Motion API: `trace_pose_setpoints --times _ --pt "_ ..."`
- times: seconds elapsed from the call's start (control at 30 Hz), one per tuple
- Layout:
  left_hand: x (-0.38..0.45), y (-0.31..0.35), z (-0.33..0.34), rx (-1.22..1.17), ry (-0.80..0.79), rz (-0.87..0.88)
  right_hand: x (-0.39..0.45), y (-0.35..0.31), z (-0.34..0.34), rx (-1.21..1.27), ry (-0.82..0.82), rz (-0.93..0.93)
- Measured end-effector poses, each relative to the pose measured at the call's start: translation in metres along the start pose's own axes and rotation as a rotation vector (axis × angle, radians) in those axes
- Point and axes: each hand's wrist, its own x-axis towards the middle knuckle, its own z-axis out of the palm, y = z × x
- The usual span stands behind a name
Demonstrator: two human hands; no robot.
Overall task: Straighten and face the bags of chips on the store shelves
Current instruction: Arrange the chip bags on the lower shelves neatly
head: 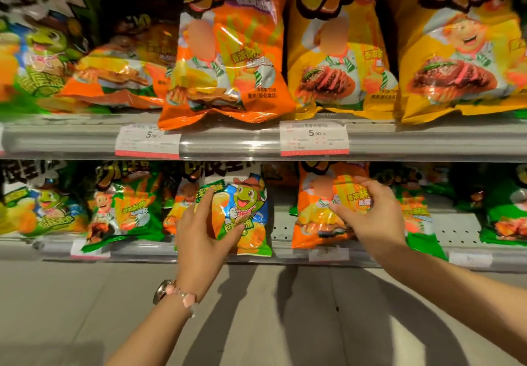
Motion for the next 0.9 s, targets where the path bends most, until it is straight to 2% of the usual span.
trace_pose_setpoints --times 0.3,0.47,0.6,0.77,0.83,0.9 --pt "0.000 -0.039 -0.055 0.102 0.048 -0.053 -0.008 -0.056 0.101 -0.168 -0.147 0.065" --pt "0.009 -0.050 -0.059 0.075 0.035 -0.072 -0.010 -0.066 0.131 -0.271 -0.122 0.053" --pt "0.014 -0.050 -0.057 0.037 0.028 -0.070 -0.011 -0.066 0.142 -0.291 -0.144 0.164" --pt "0.017 -0.049 -0.058 0.028 -0.006 -0.074 -0.005 -0.062 0.134 -0.313 -0.273 0.237" --pt "0.018 -0.048 -0.059 0.012 -0.006 -0.062 -0.005 -0.069 0.126 -0.363 -0.255 0.194" --pt "0.019 -0.046 -0.059 -0.016 0.005 -0.064 -0.012 -0.086 0.120 -0.238 -0.224 0.078"
